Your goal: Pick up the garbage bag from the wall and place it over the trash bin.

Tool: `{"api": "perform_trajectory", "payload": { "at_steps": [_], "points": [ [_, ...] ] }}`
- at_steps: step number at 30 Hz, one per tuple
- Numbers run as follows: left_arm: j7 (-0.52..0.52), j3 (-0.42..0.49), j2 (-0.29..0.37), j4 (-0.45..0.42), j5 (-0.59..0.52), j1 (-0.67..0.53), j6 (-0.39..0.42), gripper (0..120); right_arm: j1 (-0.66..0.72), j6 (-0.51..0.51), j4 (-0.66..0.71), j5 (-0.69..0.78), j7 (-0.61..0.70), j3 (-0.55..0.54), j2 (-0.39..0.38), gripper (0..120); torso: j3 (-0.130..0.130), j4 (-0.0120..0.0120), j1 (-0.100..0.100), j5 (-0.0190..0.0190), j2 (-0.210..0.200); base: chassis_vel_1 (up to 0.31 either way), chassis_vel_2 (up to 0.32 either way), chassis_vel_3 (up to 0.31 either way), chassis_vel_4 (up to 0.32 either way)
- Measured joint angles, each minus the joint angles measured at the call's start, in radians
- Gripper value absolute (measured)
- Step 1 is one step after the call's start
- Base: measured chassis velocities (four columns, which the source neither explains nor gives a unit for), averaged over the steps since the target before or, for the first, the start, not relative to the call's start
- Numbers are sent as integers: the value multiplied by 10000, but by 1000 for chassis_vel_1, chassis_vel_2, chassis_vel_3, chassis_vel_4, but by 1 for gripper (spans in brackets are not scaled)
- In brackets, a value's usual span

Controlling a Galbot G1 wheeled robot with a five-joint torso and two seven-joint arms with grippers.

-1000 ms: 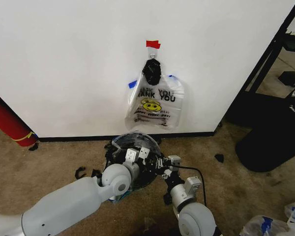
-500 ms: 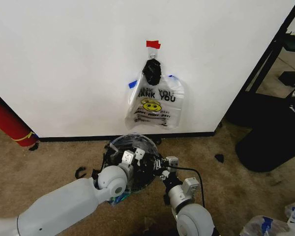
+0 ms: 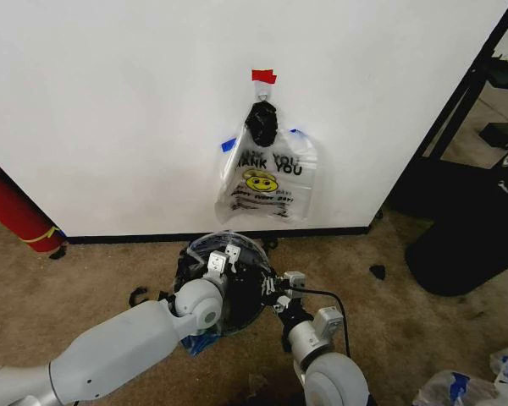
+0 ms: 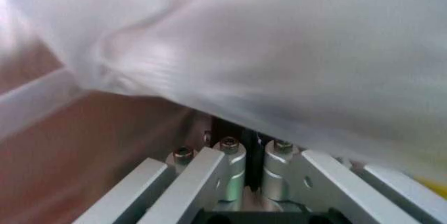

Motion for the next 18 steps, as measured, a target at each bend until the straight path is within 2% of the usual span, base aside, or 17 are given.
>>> {"api": "perform_trajectory", "payload": {
  "at_steps": [6,10,11,14,18],
  "points": [
    [-45,-81,292,-958,-227,157,105,0,227,-26,-227,158,179,100,120,1,0,-1,0,0,0,0,0,0,0],
    [34,-505,791,-2222,-581,597,191,0,527,-156,-506,727,428,460,232,1,0,-1,0,0,0,0,0,0,0],
    [34,-505,791,-2222,-581,597,191,0,527,-156,-506,727,428,460,232,1,0,-1,0,0,0,0,0,0,0],
    [191,-1115,1068,-3040,-794,1127,156,0,727,-228,-676,1093,573,726,295,1,0,-1,0,0,0,0,0,0,0],
    [456,-1696,1251,-3580,-876,1591,-23,4,843,-270,-743,1342,674,869,315,1,-1,0,0,0,0,0,0,0,0]
  ]
}}
